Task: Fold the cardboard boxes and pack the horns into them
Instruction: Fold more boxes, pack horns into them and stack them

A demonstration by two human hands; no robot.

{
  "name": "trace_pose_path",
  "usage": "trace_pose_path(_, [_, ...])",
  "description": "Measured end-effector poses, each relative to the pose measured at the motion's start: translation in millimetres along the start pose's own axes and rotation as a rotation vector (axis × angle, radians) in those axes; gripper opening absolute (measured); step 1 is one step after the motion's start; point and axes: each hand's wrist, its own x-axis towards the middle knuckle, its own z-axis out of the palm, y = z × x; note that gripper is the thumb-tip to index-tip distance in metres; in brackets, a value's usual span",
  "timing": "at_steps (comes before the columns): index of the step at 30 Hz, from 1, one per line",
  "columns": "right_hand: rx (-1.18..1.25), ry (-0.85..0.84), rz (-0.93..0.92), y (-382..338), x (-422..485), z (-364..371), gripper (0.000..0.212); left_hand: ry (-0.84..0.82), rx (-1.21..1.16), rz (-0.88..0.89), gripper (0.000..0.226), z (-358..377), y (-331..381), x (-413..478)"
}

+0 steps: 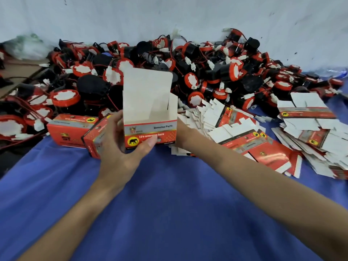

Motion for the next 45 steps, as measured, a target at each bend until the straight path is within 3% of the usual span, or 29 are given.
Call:
trace_pose_path(2, [-0.012, 0.098, -0.085, -4.7, -4.2, -2.2, 0.038, -0.009, -0.034, -0.063, 0.063, -0.6, -1.1, 0.2])
trace_pose_path(4, [0.110, 0.168, -0.060, 1.2, -6.5, -9.4, 0.011, -0.027, -0.061, -0.135, 0.051, -1.1, -4.5, 0.0])
trace_pose_path(6, [0.326, 0.179, 0.058, 15.1, -15.8, -26.4, 0.021, -0.049, -0.080, -0.166, 0.047, -2.4, -8.2, -0.8])
trace_pose_path(9, [0.679, 0.177, 0.250, 54.4, -49.8, -54.0, 0.031, -0.080, -0.079, -0.186, 0.063, -2.0, -5.8, -0.8])
trace_pose_path(11, [0.846, 0.295, 0.331, 83.3, -76.9, -74.2, 0.028, -0.176, -0.059, -0.183, 0.051, -0.2, -4.2, -1.3])
trace_pose_path(15, [0.659, 0.481, 0.695, 140.2, -113.7, -94.7, 0.014, -0.275, -0.022, -0.195, 0.059, 0.1, -7.7, -2.4])
trace_pose_path(16, [0.545, 0.430, 0.782, 149.1, -119.3, -96.0, 0.010, -0.294, -0.006, -0.195, 0.063, 0.2, -8.5, -2.2])
trace_pose_path(18, [0.260, 0.280, 0.864, 153.4, -123.4, -96.3, 0.034, -0.353, 0.050, -0.191, 0.066, 0.5, -9.0, -1.7])
trace_pose_path(20, [0.145, 0.303, 0.754, 143.0, -118.3, -97.4, 0.055, -0.434, 0.137, -0.180, 0.068, 0.6, -9.4, -2.6])
trace_pose_path(22, [0.181, 0.308, 0.545, 124.6, -104.3, -90.7, 0.064, -0.503, 0.221, -0.168, 0.072, 0.9, -9.3, -4.0])
trace_pose_path(24, [0.191, 0.153, 0.400, 107.4, -84.8, -68.3, 0.073, -0.543, 0.302, -0.148, 0.076, 1.1, -8.0, -4.8])
trace_pose_path(26, [0.158, 0.024, 0.366, 95.5, -67.4, -37.7, 0.082, -0.564, 0.329, -0.140, 0.077, 1.7, -6.8, -5.7])
trace_pose_path(28, [0.150, 0.151, 0.404, 91.9, -56.9, -12.7, 0.076, -0.576, 0.341, -0.136, 0.078, 1.9, -5.8, -6.2])
trace_pose_path(30, [0.189, 0.400, 0.424, 93.0, -51.5, 1.2, 0.050, -0.580, 0.345, -0.134, 0.076, 1.8, -5.2, -5.9])
trace_pose_path(32, [0.239, 0.507, 0.453, 96.3, -47.5, 7.8, 0.037, -0.575, 0.332, -0.144, 0.075, 1.8, -4.4, -5.1])
trace_pose_path(37, [0.374, 0.536, 0.467, 96.2, -49.3, 13.3, 0.055, -0.543, 0.283, -0.145, 0.075, 2.0, -1.4, -4.9])
trace_pose_path(40, [0.617, 0.530, 0.481, 88.9, -53.6, -17.1, 0.057, -0.544, 0.286, -0.160, 0.072, 1.9, -1.4, -4.3])
trace_pose_path(43, [0.918, 0.428, 0.325, 72.3, -70.2, -69.0, 0.044, -0.550, 0.274, -0.178, 0.070, 2.3, -1.2, -3.4])
trace_pose_path(45, [0.971, 0.308, 0.139, 53.1, -87.1, -98.1, 0.041, -0.551, 0.272, -0.185, 0.071, 2.8, -0.8, -3.6])
